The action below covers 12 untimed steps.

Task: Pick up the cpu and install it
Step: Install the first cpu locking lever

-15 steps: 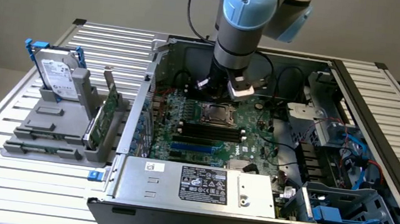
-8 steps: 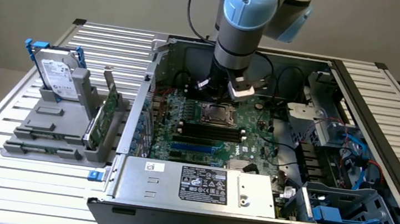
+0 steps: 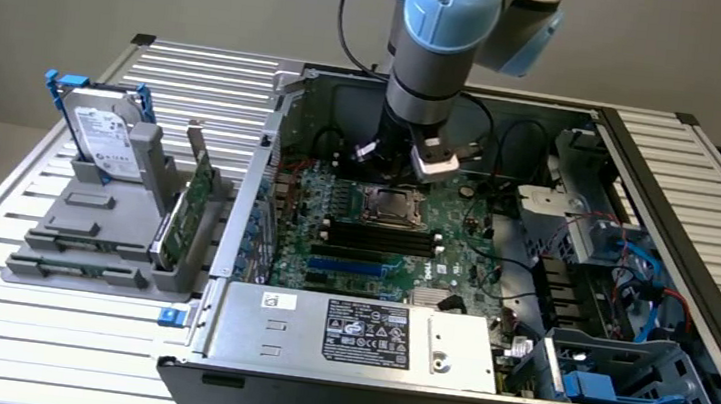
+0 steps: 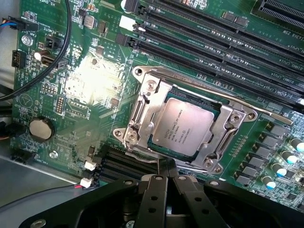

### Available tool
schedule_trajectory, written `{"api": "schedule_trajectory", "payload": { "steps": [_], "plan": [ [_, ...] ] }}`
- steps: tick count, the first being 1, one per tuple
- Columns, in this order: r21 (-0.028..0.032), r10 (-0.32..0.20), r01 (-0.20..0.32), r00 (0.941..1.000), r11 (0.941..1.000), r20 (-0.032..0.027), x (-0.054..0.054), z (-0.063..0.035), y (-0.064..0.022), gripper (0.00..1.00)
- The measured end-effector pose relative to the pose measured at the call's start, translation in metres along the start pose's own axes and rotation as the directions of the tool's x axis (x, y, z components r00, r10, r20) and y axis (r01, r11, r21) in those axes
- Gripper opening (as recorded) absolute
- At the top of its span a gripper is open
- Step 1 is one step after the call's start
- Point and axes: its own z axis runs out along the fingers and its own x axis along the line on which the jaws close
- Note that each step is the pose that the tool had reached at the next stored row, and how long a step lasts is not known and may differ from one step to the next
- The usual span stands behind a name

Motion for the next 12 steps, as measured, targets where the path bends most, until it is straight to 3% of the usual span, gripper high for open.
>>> {"api": "schedule_trajectory", "payload": {
  "steps": [12],
  "plan": [
    [0.0058,0.005,-0.005,0.9999,1.0000,0.0161,-0.002,-0.0133,-0.0047,0.11]
  ]
}}
